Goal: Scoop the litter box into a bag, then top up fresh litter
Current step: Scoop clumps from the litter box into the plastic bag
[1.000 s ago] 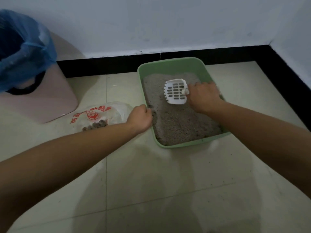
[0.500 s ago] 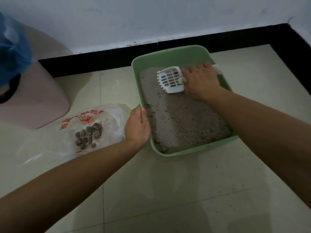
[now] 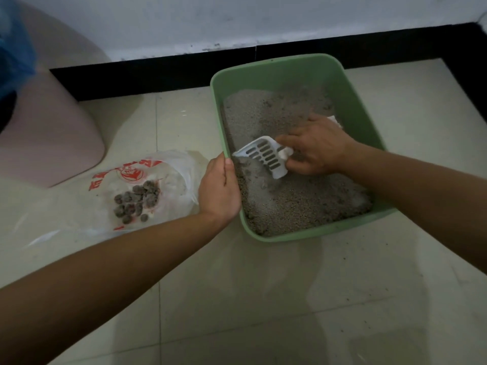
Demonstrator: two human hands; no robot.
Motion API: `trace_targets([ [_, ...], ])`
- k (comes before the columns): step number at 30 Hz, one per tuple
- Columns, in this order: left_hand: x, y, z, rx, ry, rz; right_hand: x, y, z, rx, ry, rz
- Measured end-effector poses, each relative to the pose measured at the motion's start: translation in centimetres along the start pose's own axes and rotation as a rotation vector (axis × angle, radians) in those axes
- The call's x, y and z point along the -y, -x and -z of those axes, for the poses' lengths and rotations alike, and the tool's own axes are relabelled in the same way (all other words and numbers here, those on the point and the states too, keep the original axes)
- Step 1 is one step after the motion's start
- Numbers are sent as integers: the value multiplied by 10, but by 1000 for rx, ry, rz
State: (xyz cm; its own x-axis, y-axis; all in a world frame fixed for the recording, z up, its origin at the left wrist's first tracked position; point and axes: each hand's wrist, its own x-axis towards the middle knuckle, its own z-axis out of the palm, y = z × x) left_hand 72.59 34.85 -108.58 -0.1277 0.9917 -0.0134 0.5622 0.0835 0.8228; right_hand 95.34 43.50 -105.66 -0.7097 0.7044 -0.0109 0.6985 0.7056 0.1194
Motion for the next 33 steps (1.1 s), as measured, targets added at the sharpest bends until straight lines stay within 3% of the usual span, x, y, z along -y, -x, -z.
trace_targets([
  [12, 2, -6, 8, 81, -81, -19, 28, 33, 5, 49, -99, 57],
  [23, -4, -16, 30, 283, 73, 109, 40, 69, 5, 115, -623, -452],
  [33, -16, -16, 39, 339, 50, 189, 24, 65, 40, -139, -807, -707],
])
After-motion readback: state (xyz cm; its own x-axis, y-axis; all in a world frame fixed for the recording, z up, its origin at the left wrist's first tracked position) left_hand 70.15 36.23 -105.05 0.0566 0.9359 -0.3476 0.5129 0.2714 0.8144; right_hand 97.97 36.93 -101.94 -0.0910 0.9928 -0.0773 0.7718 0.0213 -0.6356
